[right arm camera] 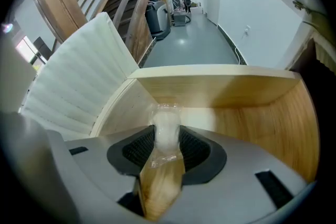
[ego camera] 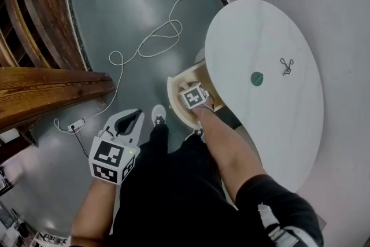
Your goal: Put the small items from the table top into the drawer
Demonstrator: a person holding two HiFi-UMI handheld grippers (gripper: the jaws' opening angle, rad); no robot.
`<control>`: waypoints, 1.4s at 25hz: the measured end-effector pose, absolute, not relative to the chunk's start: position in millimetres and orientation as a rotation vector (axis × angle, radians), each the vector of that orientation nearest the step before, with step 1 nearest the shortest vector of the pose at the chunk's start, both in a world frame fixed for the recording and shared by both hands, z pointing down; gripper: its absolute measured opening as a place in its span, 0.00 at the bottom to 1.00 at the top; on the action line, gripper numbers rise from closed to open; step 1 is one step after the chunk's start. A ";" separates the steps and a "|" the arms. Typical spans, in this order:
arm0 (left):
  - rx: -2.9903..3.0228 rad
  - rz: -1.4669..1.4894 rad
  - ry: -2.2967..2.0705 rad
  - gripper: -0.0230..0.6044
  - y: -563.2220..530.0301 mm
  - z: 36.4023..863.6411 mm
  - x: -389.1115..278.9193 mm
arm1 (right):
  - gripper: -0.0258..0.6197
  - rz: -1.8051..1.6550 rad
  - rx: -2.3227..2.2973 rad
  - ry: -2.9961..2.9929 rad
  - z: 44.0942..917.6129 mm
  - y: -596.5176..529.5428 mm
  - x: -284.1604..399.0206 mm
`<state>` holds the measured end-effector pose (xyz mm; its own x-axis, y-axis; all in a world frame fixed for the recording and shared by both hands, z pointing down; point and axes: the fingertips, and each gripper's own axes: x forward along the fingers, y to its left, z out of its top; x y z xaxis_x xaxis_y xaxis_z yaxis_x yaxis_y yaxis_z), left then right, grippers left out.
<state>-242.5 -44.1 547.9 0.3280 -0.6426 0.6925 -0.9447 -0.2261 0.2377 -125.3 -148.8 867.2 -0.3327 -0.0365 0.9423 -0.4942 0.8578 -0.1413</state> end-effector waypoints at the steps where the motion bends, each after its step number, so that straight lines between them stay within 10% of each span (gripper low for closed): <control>1: 1.955 0.614 -1.398 0.06 -42.5 549.1 -245.5 | 0.26 0.495 0.400 -1.854 870.3 -148.3 -123.2; 35: 2.232 0.565 -1.306 0.06 -108.1 488.0 -160.8 | 0.29 0.618 0.698 -2.378 581.8 -143.4 -63.9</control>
<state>-160.8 -108.1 488.0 0.4568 -0.6811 0.5723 -0.8834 -0.4227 0.2022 -63.9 -143.4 581.8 -0.6957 -0.3320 0.6370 -0.6001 0.7560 -0.2614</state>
